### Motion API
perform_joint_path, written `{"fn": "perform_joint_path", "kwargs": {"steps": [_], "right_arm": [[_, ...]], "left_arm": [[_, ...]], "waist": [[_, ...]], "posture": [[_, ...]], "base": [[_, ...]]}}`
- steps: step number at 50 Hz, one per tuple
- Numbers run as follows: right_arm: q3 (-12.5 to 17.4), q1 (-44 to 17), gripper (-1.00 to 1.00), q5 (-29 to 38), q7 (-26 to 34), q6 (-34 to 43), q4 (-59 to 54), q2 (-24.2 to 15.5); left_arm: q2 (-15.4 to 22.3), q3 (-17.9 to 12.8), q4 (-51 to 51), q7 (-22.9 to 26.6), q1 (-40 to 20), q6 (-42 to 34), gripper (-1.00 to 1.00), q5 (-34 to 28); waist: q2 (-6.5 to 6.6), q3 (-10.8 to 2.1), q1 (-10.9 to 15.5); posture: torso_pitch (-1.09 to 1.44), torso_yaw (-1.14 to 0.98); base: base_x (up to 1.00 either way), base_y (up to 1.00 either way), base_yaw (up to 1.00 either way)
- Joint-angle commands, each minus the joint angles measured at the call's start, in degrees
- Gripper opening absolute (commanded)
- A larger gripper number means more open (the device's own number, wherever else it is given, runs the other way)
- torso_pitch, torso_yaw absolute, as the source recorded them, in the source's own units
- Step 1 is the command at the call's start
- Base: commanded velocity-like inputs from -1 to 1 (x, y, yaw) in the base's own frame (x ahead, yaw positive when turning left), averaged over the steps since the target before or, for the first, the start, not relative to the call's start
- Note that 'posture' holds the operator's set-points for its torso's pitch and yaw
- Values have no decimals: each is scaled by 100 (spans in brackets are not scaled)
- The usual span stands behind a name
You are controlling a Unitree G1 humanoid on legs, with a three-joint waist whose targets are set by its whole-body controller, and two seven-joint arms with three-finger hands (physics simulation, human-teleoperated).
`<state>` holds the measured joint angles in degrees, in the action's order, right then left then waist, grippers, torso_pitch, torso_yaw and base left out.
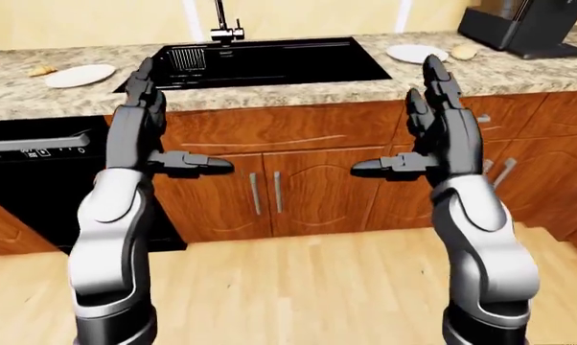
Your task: Place the pastries on the plates.
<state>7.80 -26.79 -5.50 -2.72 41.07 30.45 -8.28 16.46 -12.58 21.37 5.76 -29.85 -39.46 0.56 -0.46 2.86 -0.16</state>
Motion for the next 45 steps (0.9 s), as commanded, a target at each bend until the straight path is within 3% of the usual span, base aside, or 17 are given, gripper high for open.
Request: {"fn": "perform_joint_path", "kwargs": {"steps": [1, 3, 4, 7, 9, 14, 16, 17, 27, 29, 30, 34, 36, 38, 40, 41, 45], "right_arm": [[24, -142, 100, -65, -63, -97, 237, -49], [62, -156, 100, -92, -87, -87, 237, -80], [66, -157, 100, -114, -106, -89, 237, -83], [61, -213, 100, -112, -146, -63, 220, -131], [65, -257, 100, -141, -147, 17, 271, -157], [94, -347, 100, -198, -180, 97, 311, -182], [126, -398, 100, -216, -177, 46, 210, -223], [147, -431, 100, -255, -185, 100, 237, -236], [175, -1381, 100, -421, -250, 249, -305, -541], [195, -1475, 100, -450, -250, 208, -405, -594], [182, -1495, 100, -465, -263, 215, -405, -591], [166, -1511, 100, -512, -304, 166, -425, -566], [155, -1536, 100, -541, -325, 189, -401, -559], [175, -1571, 100, -584, -351, 218, -377, -567], [151, -1582, 100, -590, -352, 187, -415, -578], [149, -1596, 100, -587, -357, 177, -439, -581], [134, -1617, 100, -611, -404, 149, -448, -553]], "left_arm": [[74, -40, 187, -6, -164, 92, 100, 36], [89, -69, 233, -5, -93, 101, 100, 57], [97, -96, 232, -19, -60, 129, 100, 60], [158, -173, 267, -88, -71, 103, 100, 101], [194, -202, 307, -107, -65, 68, 100, 135], [292, -219, 284, -113, -146, 64, 100, 167], [311, -247, 319, -117, -161, 30, 100, 186], [338, -260, 322, -115, -178, 27, 100, 193], [799, -379, -279, -33, -738, 169, 100, 250], [909, -346, -468, -30, -958, 212, 100, 232], [952, -303, -563, -5, -1068, 230, 100, 216], [1038, -255, -804, 45, -1331, 300, 100, 168], [1047, -249, -808, 60, -1359, 288, 100, 148], [1052, -250, -783, 72, -1381, 266, 100, 129], [1048, -233, -828, 83, -1384, 311, 100, 101], [1043, -222, -871, 82, -1393, 344, 100, 85], [1063, -204, -948, 123, -1513, 344, 100, 55]], "waist": [[-44, -52, -26], [-387, -140, -39], [-220, -92, -124], [-319, -275, -78], [-260, -254, -81], [247, -179, -131], [852, -328, -101], [513, -217, -82], [41, -90, -5], [-190, -192, -1], [-90, -154, -65], [-219, -281, -54], [-97, -188, -97], [143, -118, -130], [795, -275, -84], [597, -238, -81], [359, -173, -10]], "posture": [[0, 0], [0, 0], [0, 0], [0, 0], [0, 0], [0, 0], [0, 0], [0, 0], [0, 0], [0, 0], [0, 0], [0, 0], [0, 0], [0, 0], [0, 0], [0, 0], [0, 0]], "base": [[9, 73, 0], [8, 74, 0], [9, 74, 0], [8, 74, 0], [8, 74, 0], [9, 74, 0], [12, 74, 0], [11, 74, 0], [12, 74, 0], [12, 75, 0], [13, 74, 0], [13, 74, 0], [13, 74, 0], [12, 74, 0], [13, 73, 0], [12, 73, 0], [13, 74, 0]]}}
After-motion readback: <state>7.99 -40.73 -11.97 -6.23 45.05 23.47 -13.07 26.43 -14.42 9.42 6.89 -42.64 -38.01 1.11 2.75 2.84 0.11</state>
